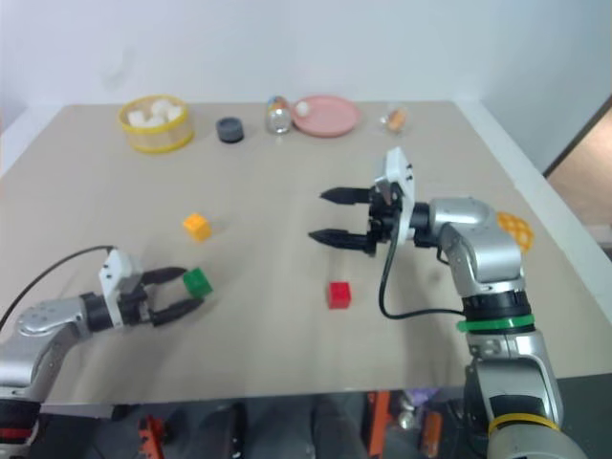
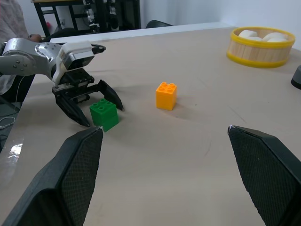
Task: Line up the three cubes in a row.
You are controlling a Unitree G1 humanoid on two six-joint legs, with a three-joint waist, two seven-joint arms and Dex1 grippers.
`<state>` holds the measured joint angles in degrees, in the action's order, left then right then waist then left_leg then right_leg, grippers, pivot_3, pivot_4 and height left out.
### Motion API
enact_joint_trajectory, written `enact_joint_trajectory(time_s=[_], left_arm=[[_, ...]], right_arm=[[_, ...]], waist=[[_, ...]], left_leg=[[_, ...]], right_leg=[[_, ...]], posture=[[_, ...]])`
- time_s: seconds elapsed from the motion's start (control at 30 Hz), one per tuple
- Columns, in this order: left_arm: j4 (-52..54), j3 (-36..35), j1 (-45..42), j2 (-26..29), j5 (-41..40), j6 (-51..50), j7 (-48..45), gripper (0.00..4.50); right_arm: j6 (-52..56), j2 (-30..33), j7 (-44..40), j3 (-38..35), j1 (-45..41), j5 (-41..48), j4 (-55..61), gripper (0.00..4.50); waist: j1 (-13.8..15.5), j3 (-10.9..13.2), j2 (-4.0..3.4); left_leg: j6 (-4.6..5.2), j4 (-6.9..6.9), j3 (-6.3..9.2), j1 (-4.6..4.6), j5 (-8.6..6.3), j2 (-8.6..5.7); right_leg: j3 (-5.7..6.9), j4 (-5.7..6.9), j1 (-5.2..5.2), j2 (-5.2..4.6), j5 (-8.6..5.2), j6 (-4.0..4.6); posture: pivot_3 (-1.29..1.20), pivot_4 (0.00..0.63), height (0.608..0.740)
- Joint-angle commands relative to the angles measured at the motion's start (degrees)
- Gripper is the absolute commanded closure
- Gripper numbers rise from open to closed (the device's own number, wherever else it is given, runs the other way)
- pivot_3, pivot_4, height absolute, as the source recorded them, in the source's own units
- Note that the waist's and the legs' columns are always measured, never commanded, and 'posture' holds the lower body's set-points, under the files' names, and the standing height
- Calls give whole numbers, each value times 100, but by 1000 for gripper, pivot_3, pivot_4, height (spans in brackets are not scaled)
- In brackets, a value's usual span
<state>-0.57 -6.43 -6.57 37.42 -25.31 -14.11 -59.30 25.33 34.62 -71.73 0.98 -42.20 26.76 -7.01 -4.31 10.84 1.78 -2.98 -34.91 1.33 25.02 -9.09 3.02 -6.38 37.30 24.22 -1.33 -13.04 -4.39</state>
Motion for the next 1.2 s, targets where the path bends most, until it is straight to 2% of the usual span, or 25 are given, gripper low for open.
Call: enact_joint_trajectory(time_s=[0.03, 0.47, 0.5, 0.53, 0.77, 1.03, 1.2], left_arm=[[93, 9, 24, -7, -34, -40, -36, 162], [85, 343, 78, -64, 133, -78, -121, 162], [76, 357, 63, -82, 135, -67, -113, 660], [68, 362, 44, -104, 119, -61, -114, 828], [117, 424, -89, -147, 121, -163, -94, 3141], [113, 442, -380, -85, 226, 19, -185, 3212], [204, 820, -721, -73, 380, 285, -544, 3212]], right_arm=[[-113, 74, 40, -215, -13, 101, 180, 102], [-204, 76, 113, -205, -17, 78, 129, 102], [-205, 78, 116, -205, -13, 81, 134, 0], [-209, 79, 119, -205, -14, 82, 132, 0], [-234, 71, 157, -211, -50, 73, 91, 0], [-294, 77, 170, -181, -102, 48, 53, 0], [-109, 182, 84, -225, -97, 180, 183, 0]], waist=[[1, 0, 0], [2, -5, -5], [2, -5, -5], [2, -5, -5], [13, -5, -5], [23, -5, -5], [19, -5, -5]], left_leg=[[0, 0, 0, 0, 0, 0], [0, -1, 0, -2, 0, -1], [0, -1, 0, -2, 0, -1], [0, -2, 0, -2, 0, -2], [0, -2, 4, 1, 0, -5], [1, -9, 10, 1, 1, -7], [4, -14, 12, 3, 6, -8]], right_leg=[[0, 0, 0, 0, 0, 0], [0, 0, -4, -2, 0, -1], [0, 0, -5, -2, 0, -1], [0, 0, -5, -2, 0, -2], [-1, 0, -8, -2, -2, -2], [-1, 0, -14, -2, -2, -5], [0, 0, -13, -1, -1, 1]], posture=[[0, 150, 740], [0, 150, 740], [0, 150, 740], [0, 150, 740], [0, 150, 740], [0, 150, 740], [0, 150, 740]])
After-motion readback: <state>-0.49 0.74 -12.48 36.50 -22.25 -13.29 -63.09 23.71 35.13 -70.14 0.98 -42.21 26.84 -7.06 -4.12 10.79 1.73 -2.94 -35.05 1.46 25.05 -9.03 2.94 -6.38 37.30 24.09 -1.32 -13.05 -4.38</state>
